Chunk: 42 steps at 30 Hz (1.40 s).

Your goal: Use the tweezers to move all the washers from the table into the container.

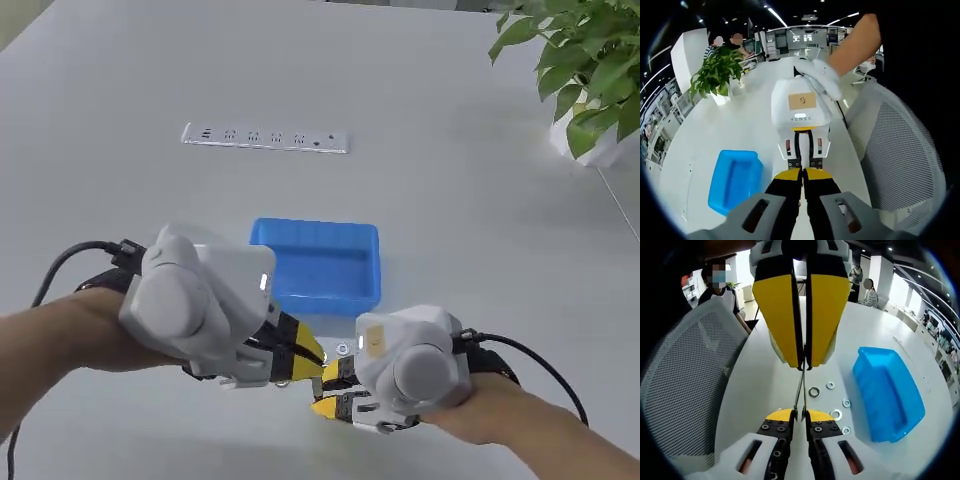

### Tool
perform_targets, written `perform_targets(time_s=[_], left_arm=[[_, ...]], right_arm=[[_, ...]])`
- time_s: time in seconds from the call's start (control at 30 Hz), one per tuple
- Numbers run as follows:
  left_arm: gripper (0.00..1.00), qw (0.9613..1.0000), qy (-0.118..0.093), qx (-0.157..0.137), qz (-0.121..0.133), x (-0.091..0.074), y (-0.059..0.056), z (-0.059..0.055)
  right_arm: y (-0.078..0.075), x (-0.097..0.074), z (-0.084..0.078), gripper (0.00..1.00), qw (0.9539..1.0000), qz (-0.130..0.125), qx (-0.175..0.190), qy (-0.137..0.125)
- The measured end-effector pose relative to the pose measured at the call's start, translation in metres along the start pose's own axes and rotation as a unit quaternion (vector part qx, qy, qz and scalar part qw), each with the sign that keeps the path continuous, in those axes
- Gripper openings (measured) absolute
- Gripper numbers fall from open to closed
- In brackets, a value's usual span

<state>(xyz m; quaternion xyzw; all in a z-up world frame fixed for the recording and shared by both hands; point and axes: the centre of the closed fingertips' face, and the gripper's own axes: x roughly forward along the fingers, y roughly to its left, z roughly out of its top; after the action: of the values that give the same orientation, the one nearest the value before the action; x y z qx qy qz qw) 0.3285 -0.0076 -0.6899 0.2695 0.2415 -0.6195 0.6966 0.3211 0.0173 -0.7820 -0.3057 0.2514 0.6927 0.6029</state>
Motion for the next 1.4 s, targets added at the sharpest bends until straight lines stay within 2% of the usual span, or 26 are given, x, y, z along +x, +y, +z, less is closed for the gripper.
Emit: perform_targets(time_s=[0.27,0.43,0.6,0.93,1.07,1.23,1.4], left_arm=[[0.06,0.9998,-0.012,0.001,-0.018,0.004,-0.003,0.004],[0.07,0.9997,0.0,0.005,-0.023,0.007,-0.005,-0.003],[0.06,0.9997,-0.002,0.001,-0.024,0.01,-0.004,-0.006],[0.06,0.9996,-0.005,0.002,-0.028,0.012,-0.004,-0.005],[0.06,0.9997,-0.004,0.001,-0.026,0.011,-0.004,-0.006],[0.06,0.9997,-0.004,-0.001,-0.023,0.011,-0.003,-0.006],[0.06,0.9998,-0.003,-0.002,-0.021,0.01,-0.003,-0.008]], right_arm=[[0.001,-0.001,-0.002,0.11,1.0,0.0,0.002,-0.006],[0.001,0.0,-0.001,0.11,1.0,0.0,0.002,-0.006],[0.001,0.0,-0.001,0.11,1.0,0.001,0.002,-0.007],[0.0,-0.001,-0.002,0.14,1.0,-0.003,0.005,-0.007],[-0.002,-0.003,0.001,0.18,0.9997,-0.008,0.013,-0.017],[-0.004,-0.007,0.001,0.24,0.9997,-0.013,0.012,-0.016],[-0.006,-0.012,0.001,0.32,0.9991,-0.019,0.03,-0.023]])
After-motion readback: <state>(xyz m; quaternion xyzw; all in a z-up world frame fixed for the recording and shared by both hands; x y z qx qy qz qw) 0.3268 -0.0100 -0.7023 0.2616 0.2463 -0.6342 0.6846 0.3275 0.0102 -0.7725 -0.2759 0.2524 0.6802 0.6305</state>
